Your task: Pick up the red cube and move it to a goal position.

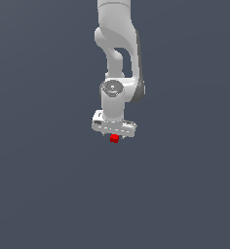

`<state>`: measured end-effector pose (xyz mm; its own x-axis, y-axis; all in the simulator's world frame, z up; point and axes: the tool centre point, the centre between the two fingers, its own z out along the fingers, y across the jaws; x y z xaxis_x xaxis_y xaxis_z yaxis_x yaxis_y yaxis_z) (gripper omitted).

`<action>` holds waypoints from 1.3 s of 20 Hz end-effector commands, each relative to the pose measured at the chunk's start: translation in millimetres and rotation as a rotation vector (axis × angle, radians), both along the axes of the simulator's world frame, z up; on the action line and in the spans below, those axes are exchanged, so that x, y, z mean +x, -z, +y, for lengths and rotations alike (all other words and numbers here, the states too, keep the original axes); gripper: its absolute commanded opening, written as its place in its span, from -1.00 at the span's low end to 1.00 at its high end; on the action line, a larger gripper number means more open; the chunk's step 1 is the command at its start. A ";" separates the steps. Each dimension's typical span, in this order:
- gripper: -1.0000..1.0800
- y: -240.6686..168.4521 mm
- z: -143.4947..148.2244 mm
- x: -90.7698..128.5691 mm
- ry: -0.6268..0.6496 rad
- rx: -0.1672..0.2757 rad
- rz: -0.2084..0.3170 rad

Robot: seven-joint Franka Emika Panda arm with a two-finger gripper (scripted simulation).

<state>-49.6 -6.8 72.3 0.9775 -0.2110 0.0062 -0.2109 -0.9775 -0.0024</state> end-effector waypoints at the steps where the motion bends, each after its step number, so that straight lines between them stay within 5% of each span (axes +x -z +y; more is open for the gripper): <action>1: 0.92 17.4 1.4 -8.2 0.026 -0.001 0.002; 12: 0.92 51.9 5.5 -22.5 0.073 -0.002 0.007; 13: -1.00 51.9 5.5 -22.5 0.073 -0.002 0.007; 26: -1.00 49.2 6.2 -21.4 0.072 -0.001 0.006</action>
<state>-71.8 -0.8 21.6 0.9597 -0.2811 -0.0002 -0.2811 -0.9597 0.0008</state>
